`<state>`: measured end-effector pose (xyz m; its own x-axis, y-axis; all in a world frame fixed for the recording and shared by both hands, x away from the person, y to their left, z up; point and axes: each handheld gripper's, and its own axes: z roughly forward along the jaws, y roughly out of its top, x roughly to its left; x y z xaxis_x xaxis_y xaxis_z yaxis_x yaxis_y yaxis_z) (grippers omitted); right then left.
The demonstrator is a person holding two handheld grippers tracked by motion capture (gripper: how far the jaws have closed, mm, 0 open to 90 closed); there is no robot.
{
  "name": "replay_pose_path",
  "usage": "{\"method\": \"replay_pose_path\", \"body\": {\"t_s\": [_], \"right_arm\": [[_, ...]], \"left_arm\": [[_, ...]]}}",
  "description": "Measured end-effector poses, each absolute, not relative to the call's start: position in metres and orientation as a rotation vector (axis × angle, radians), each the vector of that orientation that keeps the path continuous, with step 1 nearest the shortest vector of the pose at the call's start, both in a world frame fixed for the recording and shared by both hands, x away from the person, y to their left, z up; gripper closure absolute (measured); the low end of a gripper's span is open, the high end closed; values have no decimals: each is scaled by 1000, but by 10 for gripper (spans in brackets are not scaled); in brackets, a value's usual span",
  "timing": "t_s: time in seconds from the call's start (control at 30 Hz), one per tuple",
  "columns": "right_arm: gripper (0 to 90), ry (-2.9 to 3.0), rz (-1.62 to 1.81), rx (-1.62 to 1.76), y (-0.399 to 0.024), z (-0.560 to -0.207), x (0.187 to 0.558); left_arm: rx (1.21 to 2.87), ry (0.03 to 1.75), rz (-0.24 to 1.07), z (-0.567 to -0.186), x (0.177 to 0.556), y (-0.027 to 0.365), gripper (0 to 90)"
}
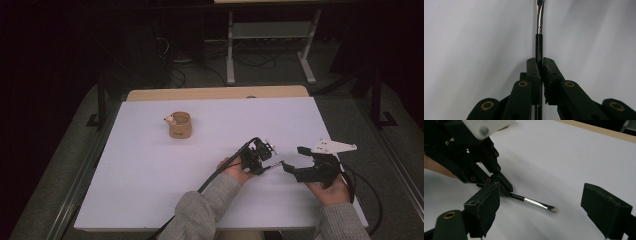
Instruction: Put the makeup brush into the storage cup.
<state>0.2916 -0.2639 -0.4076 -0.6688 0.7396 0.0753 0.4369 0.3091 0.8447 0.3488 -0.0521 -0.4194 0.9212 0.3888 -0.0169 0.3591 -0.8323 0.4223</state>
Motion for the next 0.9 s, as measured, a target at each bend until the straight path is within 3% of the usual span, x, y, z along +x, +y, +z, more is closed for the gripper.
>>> {"method": "replay_pose_path", "body": {"t_s": [0.4,0.9], "right_arm": [[143,2277,1348,1046,-254,-405,292],[147,2390,1417,998,-224,-401,297]], "left_arm": [[2562,568,99,-398,348,-19,842],[2373,562,89,-373,334,62,842]]}}
